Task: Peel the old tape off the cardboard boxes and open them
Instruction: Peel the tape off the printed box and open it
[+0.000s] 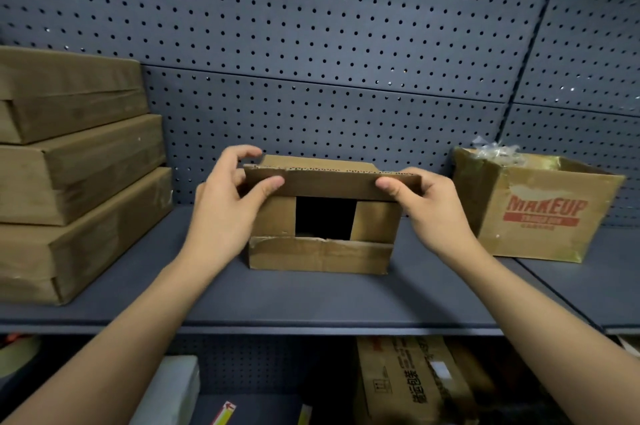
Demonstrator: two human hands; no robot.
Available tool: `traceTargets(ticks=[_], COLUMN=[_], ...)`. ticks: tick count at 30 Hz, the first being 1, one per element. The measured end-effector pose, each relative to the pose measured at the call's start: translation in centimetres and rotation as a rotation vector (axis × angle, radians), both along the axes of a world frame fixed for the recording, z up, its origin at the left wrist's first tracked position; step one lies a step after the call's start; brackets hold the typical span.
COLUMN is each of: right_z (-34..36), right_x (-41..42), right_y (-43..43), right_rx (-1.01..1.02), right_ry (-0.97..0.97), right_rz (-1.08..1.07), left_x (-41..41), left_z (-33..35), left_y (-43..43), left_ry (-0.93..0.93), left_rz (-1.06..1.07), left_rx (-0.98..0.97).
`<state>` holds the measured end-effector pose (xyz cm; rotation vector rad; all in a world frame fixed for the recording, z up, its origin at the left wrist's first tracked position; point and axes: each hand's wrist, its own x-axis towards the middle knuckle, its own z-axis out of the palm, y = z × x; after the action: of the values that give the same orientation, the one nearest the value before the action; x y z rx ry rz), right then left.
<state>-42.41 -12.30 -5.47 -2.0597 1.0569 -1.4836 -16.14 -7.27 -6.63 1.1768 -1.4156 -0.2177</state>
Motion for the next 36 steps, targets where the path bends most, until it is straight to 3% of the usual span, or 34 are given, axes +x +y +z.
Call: traceTargets(ticks=[6,10,13,22,27,33,36], right_z=[-0.9,-1.6,-2.0,-1.9,-1.6,-1.8,-2.7], right_x=[1.3,1.5,1.4,1.9,2.4,3.1,3.1], right_y=[0.2,0.2,0.3,0.0,0.1,0.5,0.4], right_rx=[0.012,0.004,-0.001,0.043,0.048,0.014,-0.017], right_ry=[-0.155,-0.223,-0.247,-0.262,-0.238,-0.243,-0.153], right_rz=[0.004,0.002,0.005,-0.068,-0.089,-0.097,-0.104], left_x=[-2.2,-2.0,-1.1,-0.4,-1.5,-3.4,-3.3], left_z=[-2.4,-4.4,-5.3,-6.5,-6.0,-4.9,-4.7], left_y=[-0.2,-1.3,-1.8,-0.5,0.7,-0.1,-0.8], left_ry=[0.145,0.299,0.385,0.027,-0.176,-0.206,-0.159], left_rz=[0.054,-0.022,-0.026,-0.132,0.089,0.262,0.270], left_rx=[0.103,0.330,0.382,0.535,0.460,0.385,0.410])
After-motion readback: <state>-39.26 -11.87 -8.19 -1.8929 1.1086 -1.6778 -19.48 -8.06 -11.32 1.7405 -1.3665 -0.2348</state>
